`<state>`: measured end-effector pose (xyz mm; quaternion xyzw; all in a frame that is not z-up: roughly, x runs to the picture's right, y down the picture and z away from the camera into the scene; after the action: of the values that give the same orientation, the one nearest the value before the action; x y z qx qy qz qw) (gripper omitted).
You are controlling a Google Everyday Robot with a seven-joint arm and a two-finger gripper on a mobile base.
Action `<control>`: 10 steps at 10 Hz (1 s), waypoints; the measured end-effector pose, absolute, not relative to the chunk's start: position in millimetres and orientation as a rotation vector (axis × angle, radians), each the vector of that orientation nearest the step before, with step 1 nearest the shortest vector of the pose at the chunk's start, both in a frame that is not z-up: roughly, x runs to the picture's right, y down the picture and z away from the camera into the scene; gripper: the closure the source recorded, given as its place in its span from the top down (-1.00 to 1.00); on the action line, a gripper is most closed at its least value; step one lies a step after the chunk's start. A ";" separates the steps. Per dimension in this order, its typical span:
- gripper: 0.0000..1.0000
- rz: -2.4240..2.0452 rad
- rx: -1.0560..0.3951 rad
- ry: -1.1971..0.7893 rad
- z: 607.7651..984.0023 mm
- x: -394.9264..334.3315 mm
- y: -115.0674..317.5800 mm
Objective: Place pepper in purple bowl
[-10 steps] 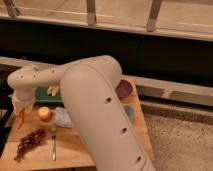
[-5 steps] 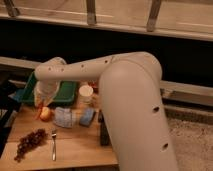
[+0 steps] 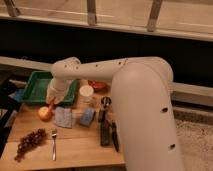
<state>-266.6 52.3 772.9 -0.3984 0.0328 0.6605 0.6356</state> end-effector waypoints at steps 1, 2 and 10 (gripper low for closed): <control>-1.00 1.513 -0.908 0.076 773.8 -264.2 51.4; -1.00 1.516 -0.913 0.070 773.6 -265.7 52.5; -1.00 1.845 -0.736 0.124 789.8 -95.6 6.1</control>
<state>-95.6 6.1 789.8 -0.3101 0.0521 0.7777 0.5443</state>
